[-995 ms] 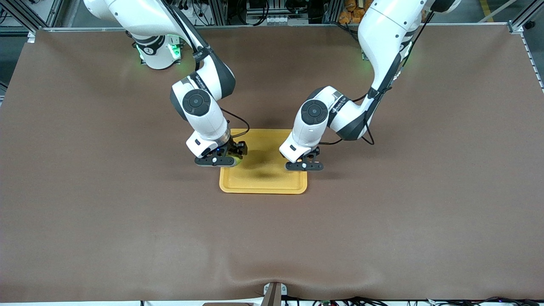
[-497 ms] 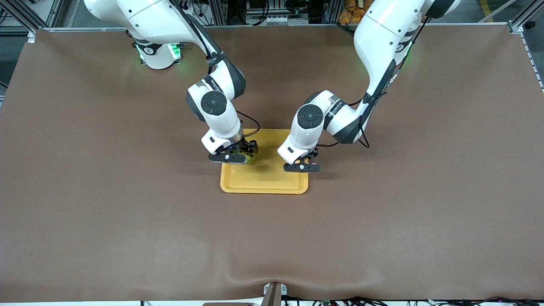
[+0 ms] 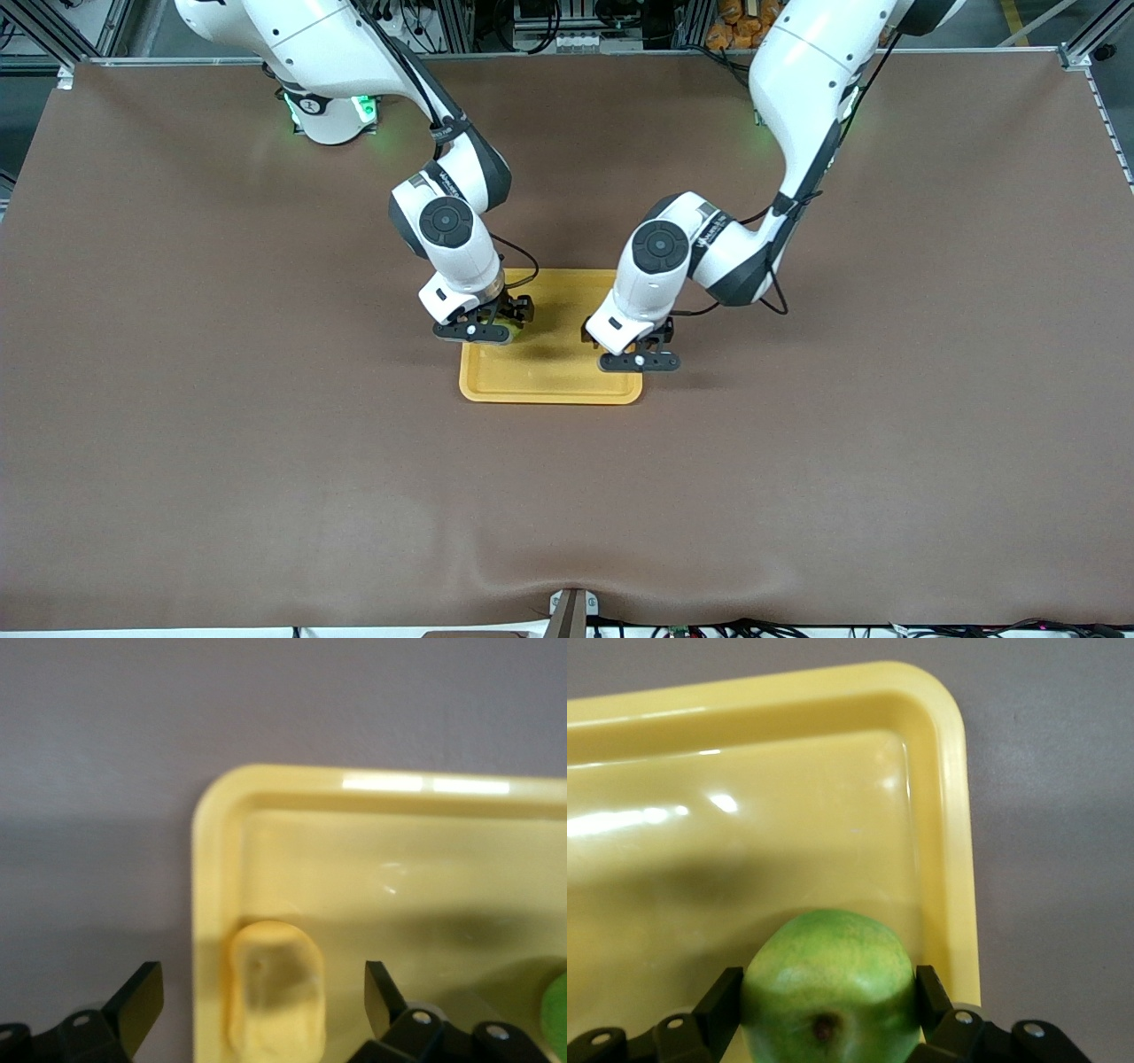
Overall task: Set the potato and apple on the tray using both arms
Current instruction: 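Lower the potato onto the tray and open the left gripper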
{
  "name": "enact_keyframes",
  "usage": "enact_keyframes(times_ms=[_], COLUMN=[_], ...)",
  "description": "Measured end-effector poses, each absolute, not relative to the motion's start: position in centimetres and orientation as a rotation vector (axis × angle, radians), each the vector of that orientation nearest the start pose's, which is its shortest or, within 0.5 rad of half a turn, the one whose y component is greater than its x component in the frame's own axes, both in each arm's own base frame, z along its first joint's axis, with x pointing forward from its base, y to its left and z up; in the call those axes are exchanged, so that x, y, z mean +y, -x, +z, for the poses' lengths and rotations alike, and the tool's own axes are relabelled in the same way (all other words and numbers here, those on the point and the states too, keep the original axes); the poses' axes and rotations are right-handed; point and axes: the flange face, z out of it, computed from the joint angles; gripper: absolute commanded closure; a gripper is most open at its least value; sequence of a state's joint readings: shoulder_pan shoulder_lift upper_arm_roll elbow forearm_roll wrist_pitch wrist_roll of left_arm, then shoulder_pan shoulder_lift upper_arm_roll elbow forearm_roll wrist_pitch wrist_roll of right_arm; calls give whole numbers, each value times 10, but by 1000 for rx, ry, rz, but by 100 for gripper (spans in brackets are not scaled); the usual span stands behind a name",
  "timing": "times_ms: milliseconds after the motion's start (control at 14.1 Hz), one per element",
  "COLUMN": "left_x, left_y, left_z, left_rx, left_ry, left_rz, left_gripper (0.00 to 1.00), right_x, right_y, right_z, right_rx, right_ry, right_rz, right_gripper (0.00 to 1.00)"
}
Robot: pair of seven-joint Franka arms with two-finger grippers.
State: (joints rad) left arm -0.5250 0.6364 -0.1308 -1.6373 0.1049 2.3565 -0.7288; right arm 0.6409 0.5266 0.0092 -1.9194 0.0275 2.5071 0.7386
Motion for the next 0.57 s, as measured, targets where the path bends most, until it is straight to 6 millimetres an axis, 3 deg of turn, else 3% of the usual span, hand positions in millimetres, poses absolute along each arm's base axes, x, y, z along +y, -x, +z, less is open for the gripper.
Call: enact_keyframes(times_ms=[355, 569], left_x=[-374, -334], left_y=[-601, -623], left_z=[336, 368], left_rx=[-115, -143], left_ry=[3130, 3119], left_rz=[-52, -59], left_gripper=[0, 0], right_x=[383, 385], right_y=[-505, -510], right_z=[219, 236], right_rx=[173, 175], right_ry=[3082, 3063], right_rz=[-49, -85], right_gripper=[0, 0])
